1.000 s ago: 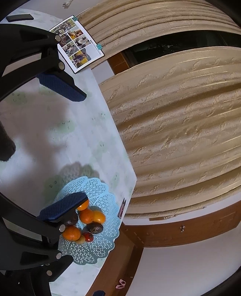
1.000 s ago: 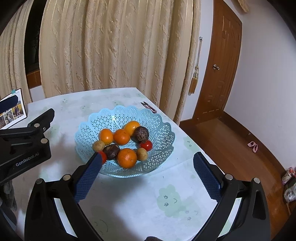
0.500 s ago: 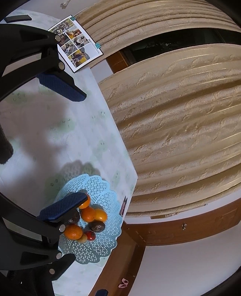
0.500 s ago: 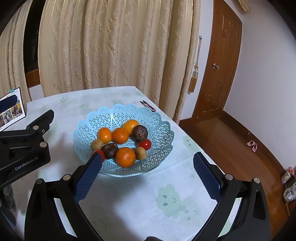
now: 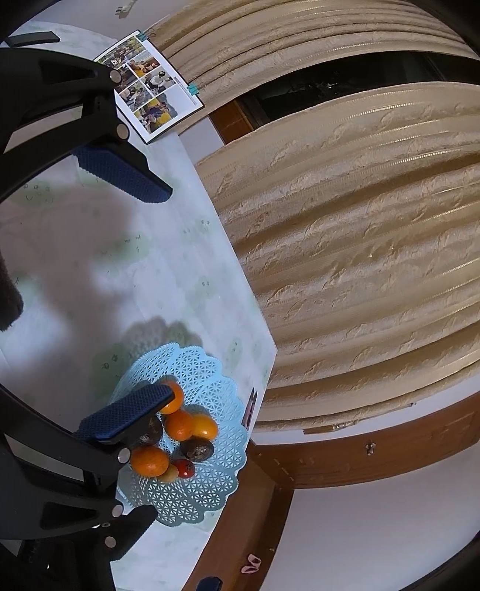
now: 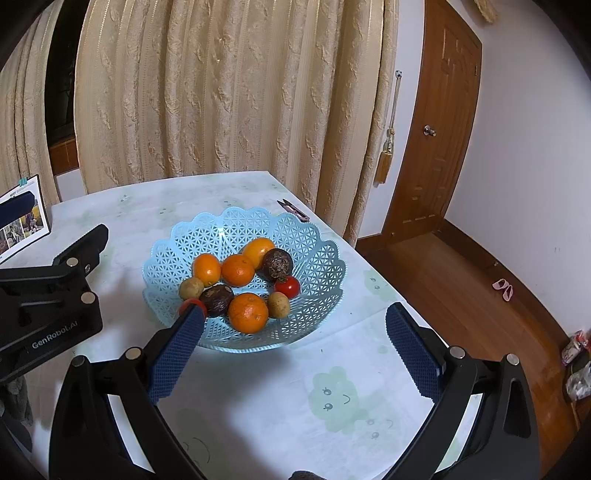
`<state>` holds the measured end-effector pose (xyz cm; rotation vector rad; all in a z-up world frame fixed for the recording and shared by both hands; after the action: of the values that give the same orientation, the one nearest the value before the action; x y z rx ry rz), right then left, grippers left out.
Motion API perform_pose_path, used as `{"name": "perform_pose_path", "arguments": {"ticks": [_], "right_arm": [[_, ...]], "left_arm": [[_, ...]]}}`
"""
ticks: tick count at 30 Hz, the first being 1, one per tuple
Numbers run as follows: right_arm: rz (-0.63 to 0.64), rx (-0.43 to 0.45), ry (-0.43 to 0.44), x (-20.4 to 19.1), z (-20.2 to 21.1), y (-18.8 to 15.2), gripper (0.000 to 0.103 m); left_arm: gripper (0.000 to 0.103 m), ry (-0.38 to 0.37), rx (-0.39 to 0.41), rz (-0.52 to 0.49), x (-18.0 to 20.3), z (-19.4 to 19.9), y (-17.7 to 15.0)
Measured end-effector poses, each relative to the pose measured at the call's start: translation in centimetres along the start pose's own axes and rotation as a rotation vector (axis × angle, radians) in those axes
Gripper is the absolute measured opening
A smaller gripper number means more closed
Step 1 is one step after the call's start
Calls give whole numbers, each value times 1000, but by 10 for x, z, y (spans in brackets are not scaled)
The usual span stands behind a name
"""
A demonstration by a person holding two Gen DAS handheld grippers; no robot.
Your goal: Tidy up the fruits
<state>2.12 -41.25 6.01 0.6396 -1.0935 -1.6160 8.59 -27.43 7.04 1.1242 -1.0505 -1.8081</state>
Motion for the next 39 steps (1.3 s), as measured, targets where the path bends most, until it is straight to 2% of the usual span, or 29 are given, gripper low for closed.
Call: {"name": "perform_pose_path", "arguments": {"ticks": [18, 39], "right_arm": [[3, -3, -13, 3, -2, -2, 100], [-4, -10, -31, 9, -5, -3, 100]], "left_arm": [[98, 11, -7, -5, 1, -3, -2], [98, 9, -4, -64, 14, -6, 5]]}}
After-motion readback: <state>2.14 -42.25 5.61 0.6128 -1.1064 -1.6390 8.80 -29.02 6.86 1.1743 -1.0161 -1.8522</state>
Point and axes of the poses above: each gripper's, at about its wrist camera, not at the fingertips, and z roughly against the way its jaws point, x to its right, y to its top, the point moved 8 cm from there along -z, roughly the way its jaws point, and after that the axes turned 11 degrees about x, right-handed, at the moved point
